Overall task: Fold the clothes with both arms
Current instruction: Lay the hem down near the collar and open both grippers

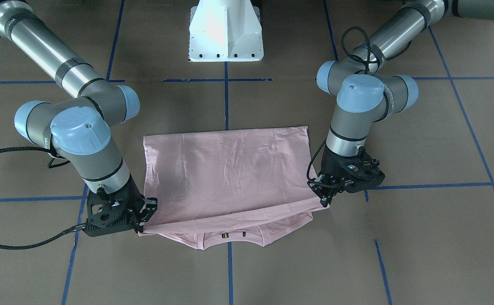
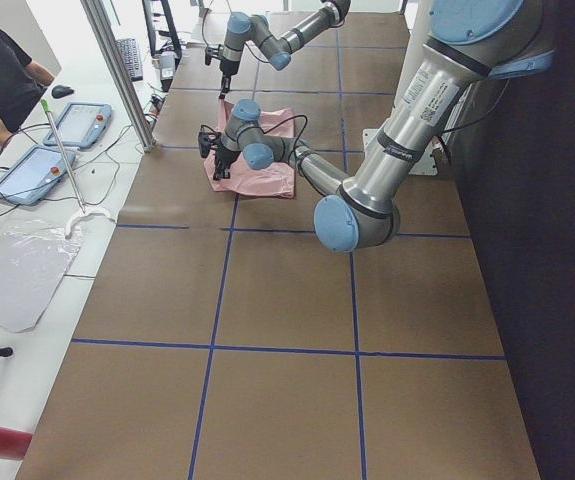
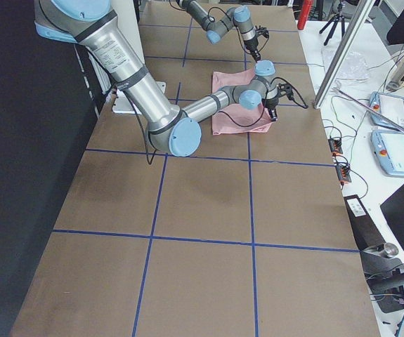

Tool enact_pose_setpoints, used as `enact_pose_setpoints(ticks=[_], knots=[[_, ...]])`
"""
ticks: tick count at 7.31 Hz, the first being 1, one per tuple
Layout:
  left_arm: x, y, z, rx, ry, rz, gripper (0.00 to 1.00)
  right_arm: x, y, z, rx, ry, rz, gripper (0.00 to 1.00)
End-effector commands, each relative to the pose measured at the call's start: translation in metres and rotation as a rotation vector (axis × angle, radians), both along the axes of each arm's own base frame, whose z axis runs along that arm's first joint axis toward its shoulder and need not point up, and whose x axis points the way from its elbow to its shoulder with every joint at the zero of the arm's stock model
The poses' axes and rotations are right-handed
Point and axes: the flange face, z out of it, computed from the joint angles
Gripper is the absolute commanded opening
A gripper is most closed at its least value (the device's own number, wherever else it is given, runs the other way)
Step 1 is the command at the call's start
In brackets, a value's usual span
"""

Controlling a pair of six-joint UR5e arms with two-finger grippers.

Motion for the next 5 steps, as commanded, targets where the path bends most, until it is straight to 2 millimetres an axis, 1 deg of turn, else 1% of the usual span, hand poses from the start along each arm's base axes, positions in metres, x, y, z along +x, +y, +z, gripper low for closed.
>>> enact_pose_setpoints(ticks=[1,2,3,4,5], knots=[[0.003,0.001,-0.001,0.003,-0.001,0.006,0.37,-0.001,0.010,0.008,0.001,-0.021,-0.035,0.69],[0.007,0.004,-0.001,-0.001,0.000,0.009,0.99,0.001,0.021,0.037,0.027,-0.042,-0.042,1.00],[0.007,0.005,0.003,-0.004,-0.006,0.010,1.00,0.006,0.027,0.053,0.045,-0.065,-0.045,1.00],[0.006,0.005,0.005,-0.005,-0.008,0.010,1.00,0.006,0.029,0.043,0.042,-0.090,-0.053,1.00],[0.007,0.005,0.000,-0.004,-0.003,0.011,1.00,0.004,0.049,0.026,-0.009,-0.158,-0.069,1.00]])
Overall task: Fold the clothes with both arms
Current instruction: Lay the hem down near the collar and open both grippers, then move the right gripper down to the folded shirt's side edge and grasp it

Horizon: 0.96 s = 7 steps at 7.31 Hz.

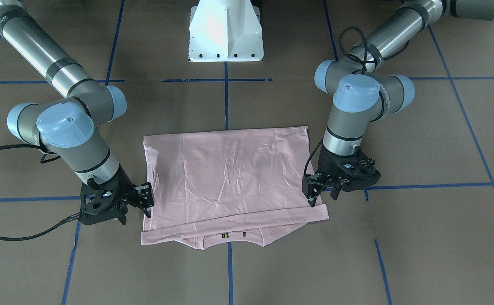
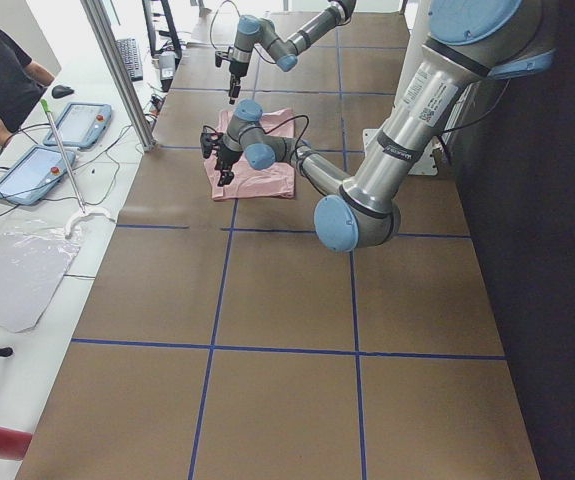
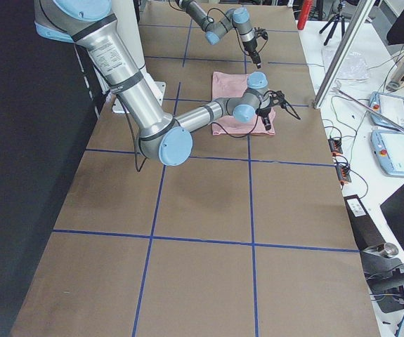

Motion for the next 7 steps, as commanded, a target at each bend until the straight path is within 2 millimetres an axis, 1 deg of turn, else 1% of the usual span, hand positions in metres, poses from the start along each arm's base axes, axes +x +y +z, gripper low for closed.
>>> enact_pose_setpoints(ticks=[1,2,3,4,5,6,7], knots=[[0.001,0.002,-0.004,-0.001,0.005,0.001,1.00,-0.004,0.046,-0.021,-0.111,-0.120,-0.015,1.00],[0.000,0.003,-0.005,0.000,0.006,0.001,1.00,-0.009,0.070,-0.024,-0.192,-0.154,0.005,1.00],[0.000,0.003,-0.004,0.001,0.007,0.001,1.00,-0.013,0.088,-0.038,-0.315,-0.145,0.031,1.00],[-0.002,0.005,-0.005,0.003,0.013,-0.001,1.00,-0.025,0.108,-0.046,-0.373,-0.099,0.027,1.00],[-0.005,0.009,-0.013,0.005,0.028,-0.004,1.00,-0.029,0.117,-0.033,-0.411,-0.054,0.024,1.00],[-0.003,0.011,-0.016,-0.018,0.049,-0.024,1.00,-0.025,0.129,-0.009,-0.435,-0.025,0.019,1.00],[0.016,0.025,-0.013,-0.032,0.057,-0.006,1.00,-0.022,0.142,0.008,-0.483,-0.002,0.032,1.00]])
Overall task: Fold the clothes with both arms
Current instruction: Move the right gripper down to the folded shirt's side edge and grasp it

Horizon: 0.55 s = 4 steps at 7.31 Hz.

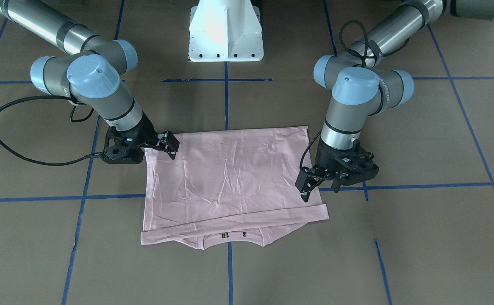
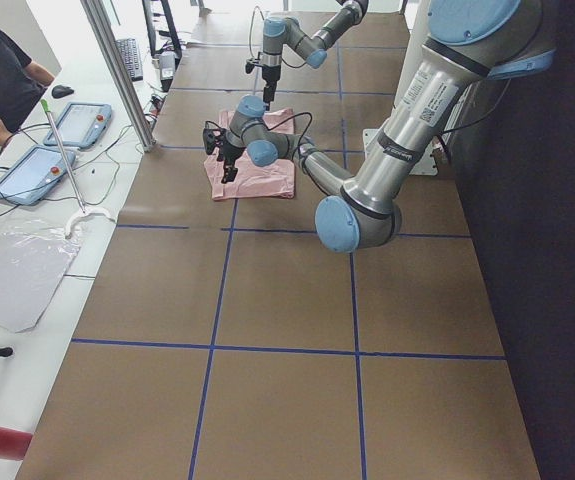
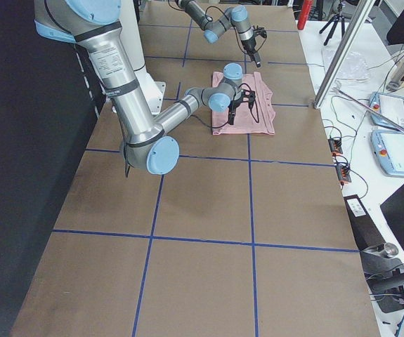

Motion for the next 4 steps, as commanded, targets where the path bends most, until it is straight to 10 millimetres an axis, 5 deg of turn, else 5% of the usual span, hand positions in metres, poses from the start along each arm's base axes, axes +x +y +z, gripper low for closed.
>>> enact_pose_setpoints(ticks=[1,4], knots=[[0.020,0.017,-0.001,-0.032,0.028,0.003,1.00,-0.002,0.027,0.026,-0.073,0.064,-0.010,1.00],[0.024,0.022,0.005,-0.036,0.020,0.007,1.00,-0.032,0.057,0.030,-0.050,0.097,-0.046,0.97]])
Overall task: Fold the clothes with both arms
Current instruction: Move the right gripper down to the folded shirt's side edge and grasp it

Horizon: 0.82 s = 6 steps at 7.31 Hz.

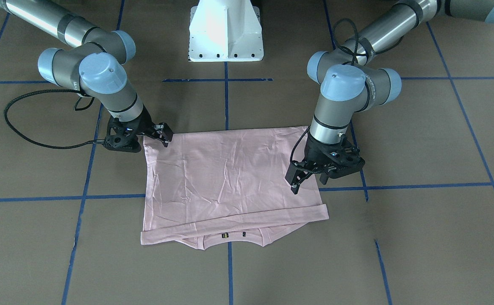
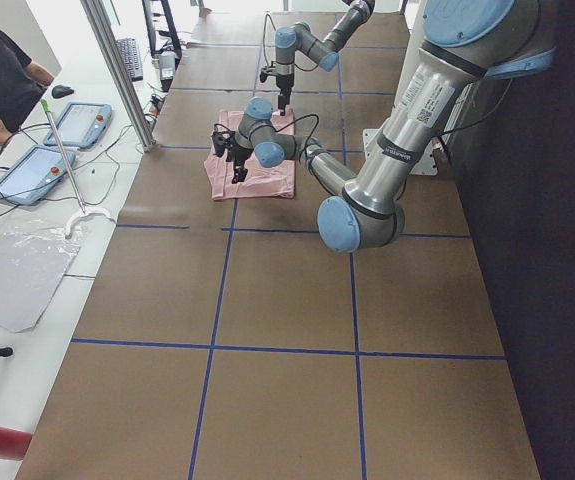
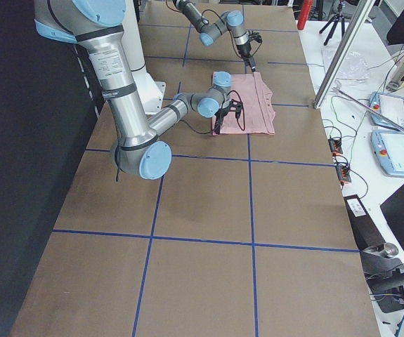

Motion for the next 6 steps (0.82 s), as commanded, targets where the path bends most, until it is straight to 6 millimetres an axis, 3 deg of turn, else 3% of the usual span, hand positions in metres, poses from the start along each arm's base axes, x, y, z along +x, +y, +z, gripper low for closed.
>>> enact_pose_setpoints(ticks=[1,5,6], knots=[[0.002,0.003,0.001,-0.001,0.000,0.003,1.00,-0.007,0.009,-0.002,0.007,0.003,-0.011,0.92],[0.001,0.003,-0.001,0.003,0.003,0.004,1.00,0.000,0.004,0.004,0.006,0.013,0.004,0.92],[0.001,0.003,-0.001,0.003,0.003,0.004,1.00,0.001,0.005,0.008,0.003,0.018,0.004,0.76]])
